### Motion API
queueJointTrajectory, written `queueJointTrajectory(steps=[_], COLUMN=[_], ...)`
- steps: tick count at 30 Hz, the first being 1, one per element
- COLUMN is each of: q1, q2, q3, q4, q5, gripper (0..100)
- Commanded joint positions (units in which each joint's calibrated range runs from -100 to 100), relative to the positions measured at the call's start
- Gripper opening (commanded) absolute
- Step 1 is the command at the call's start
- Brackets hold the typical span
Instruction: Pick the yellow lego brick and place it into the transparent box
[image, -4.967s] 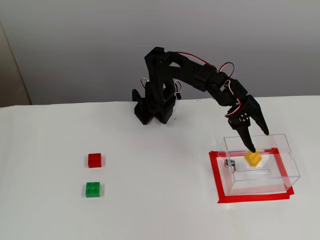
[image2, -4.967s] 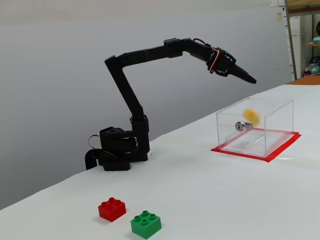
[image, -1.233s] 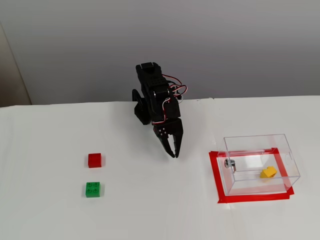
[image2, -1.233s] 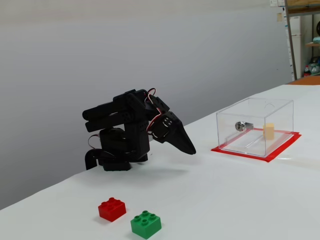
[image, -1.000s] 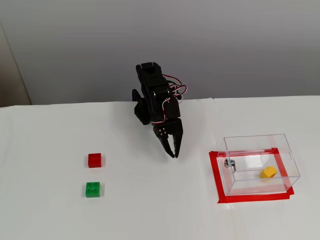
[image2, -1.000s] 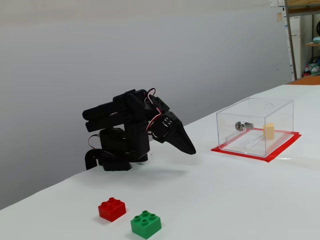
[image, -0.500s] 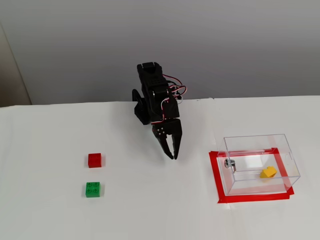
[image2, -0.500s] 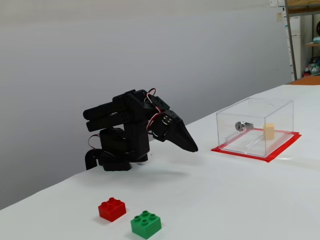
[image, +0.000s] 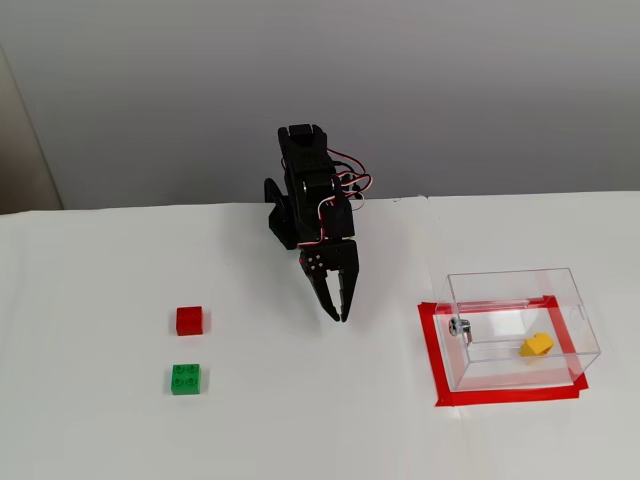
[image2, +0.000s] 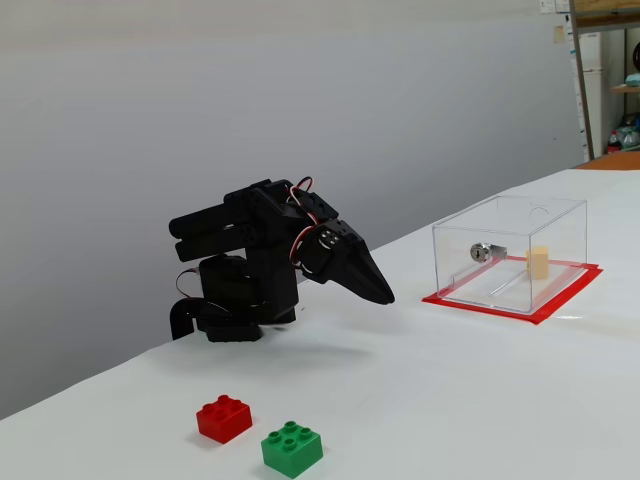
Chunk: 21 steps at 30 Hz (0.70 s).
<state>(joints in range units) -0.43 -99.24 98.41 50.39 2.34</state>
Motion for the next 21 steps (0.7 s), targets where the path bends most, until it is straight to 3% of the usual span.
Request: queueJointTrajectory(steps=[1, 21], q1=[0.7, 0.2], q2=[-0.6, -0.4], q3=[0.9, 0.8], q4=[-0.2, 0.0], q5=[-0.2, 0.1], gripper=[1, 1])
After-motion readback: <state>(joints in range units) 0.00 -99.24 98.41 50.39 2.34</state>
